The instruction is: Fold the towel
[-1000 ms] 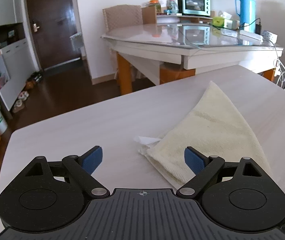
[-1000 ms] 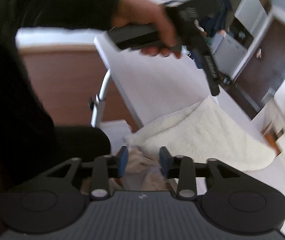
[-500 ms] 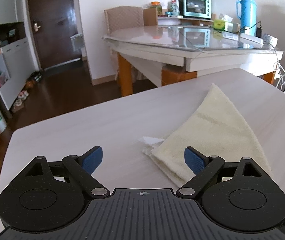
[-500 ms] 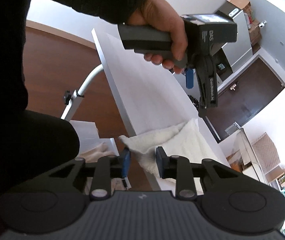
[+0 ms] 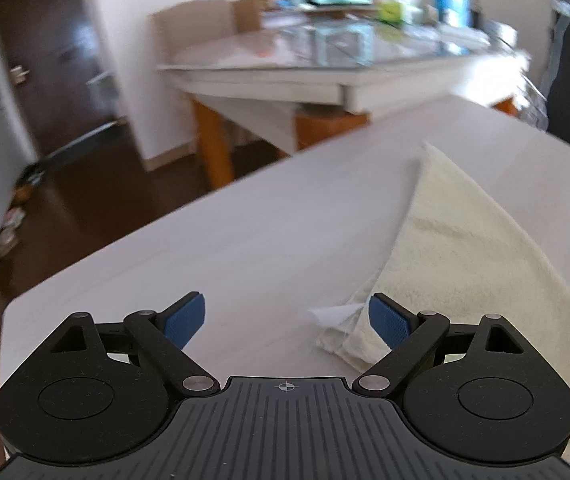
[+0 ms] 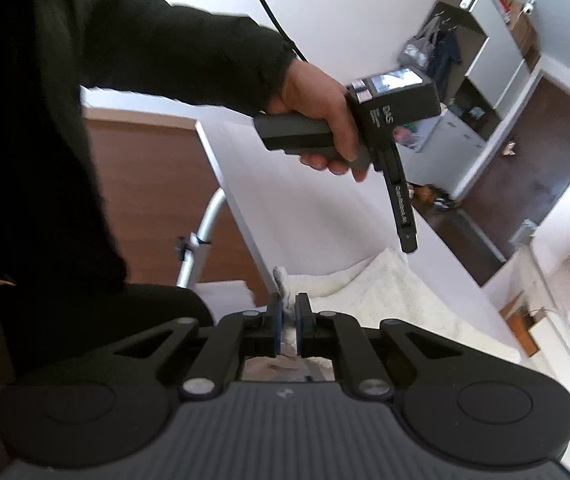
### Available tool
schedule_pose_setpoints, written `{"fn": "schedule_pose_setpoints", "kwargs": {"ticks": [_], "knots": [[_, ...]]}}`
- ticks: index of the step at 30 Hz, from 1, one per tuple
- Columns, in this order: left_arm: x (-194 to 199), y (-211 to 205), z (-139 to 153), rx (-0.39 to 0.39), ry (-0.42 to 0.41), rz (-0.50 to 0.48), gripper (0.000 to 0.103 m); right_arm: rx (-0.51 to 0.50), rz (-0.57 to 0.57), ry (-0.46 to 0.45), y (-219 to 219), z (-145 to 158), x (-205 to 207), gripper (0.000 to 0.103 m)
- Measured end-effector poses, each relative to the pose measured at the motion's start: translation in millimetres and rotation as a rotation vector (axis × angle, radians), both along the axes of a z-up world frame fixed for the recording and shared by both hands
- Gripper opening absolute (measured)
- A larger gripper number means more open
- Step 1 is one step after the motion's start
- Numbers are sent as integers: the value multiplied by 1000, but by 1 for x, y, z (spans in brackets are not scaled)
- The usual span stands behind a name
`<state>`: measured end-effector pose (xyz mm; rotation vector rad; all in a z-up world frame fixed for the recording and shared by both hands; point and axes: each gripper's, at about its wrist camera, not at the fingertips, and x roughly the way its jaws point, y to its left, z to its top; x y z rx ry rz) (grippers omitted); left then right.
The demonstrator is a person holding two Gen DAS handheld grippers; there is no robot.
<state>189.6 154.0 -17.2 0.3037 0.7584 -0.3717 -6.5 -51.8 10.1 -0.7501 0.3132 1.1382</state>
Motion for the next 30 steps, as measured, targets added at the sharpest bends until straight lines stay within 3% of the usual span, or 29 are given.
{"fn": "schedule_pose_setpoints", "kwargs": {"ticks": [8,17,23,30], "knots": [[9,-2,-12,84,100,-149,94,59,71,175,-24,27,30,8],[36,1,-12,111,218,-295,94,255,40,415,-71,57,100,7],[39,-5,-12,161,215,-402,94,334,-22,528,-101,59,157,7],[44,-12,-15,199,203,-515,94,356,-85,632,-112,56,219,7]]}}
